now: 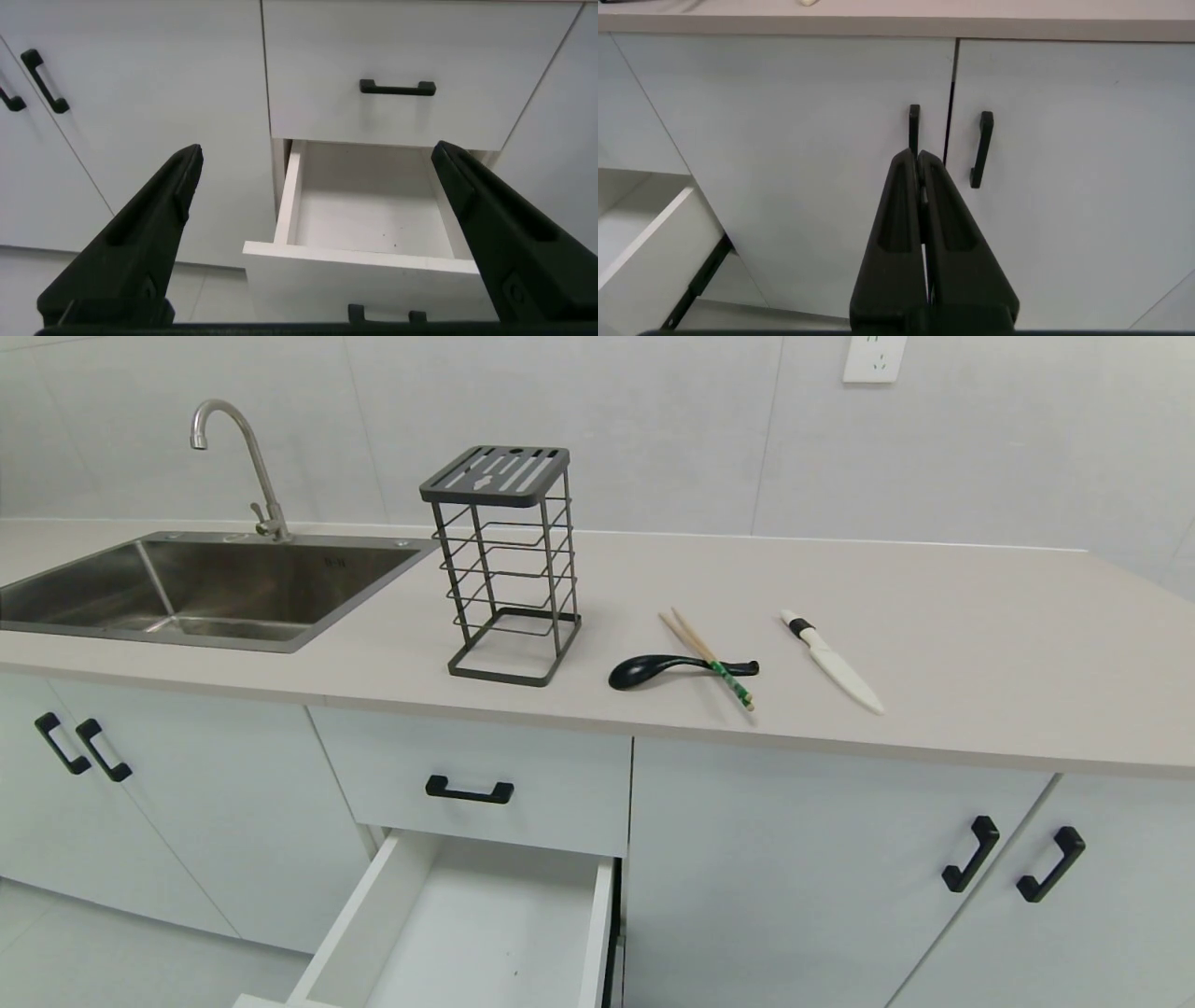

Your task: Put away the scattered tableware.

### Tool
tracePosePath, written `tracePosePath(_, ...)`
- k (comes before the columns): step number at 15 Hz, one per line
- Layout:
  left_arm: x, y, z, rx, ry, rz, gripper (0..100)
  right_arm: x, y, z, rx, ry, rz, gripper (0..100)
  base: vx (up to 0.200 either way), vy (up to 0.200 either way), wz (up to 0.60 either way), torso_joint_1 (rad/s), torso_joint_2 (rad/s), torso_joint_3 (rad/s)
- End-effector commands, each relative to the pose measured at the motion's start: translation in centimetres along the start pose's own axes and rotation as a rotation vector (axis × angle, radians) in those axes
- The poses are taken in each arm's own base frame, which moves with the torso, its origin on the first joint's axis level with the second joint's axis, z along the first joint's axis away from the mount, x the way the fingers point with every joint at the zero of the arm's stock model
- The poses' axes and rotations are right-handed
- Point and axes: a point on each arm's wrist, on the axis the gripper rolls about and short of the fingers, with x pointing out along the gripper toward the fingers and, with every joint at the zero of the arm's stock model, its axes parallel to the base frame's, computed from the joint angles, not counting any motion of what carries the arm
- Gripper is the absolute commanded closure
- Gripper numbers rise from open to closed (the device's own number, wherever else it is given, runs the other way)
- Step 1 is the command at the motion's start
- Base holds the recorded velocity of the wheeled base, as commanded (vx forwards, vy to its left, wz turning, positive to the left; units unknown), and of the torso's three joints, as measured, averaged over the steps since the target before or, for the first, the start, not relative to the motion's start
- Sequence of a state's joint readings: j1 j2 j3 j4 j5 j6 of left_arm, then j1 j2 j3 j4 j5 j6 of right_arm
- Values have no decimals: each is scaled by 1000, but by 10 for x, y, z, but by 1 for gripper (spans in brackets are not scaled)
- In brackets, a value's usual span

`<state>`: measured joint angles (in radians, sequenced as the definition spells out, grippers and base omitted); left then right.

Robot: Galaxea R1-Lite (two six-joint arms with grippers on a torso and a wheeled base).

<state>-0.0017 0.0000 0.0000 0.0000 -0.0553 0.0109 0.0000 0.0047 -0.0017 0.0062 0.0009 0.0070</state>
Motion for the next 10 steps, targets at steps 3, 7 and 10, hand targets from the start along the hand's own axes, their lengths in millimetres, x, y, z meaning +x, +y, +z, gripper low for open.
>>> tracePosePath(3,0,0,0,0,2,0,0,0,0,0,1,2,1,100,0,0,0,0,0,0)
tracePosePath(7,0,0,0,0,2,0,0,0,0,0,1,0,1,100,0,0,0,81,-186,-108)
tracePosePath(10,0,0,0,0,2,0,0,0,0,0,2,0,1,100,0,0,0,165,-375,-206)
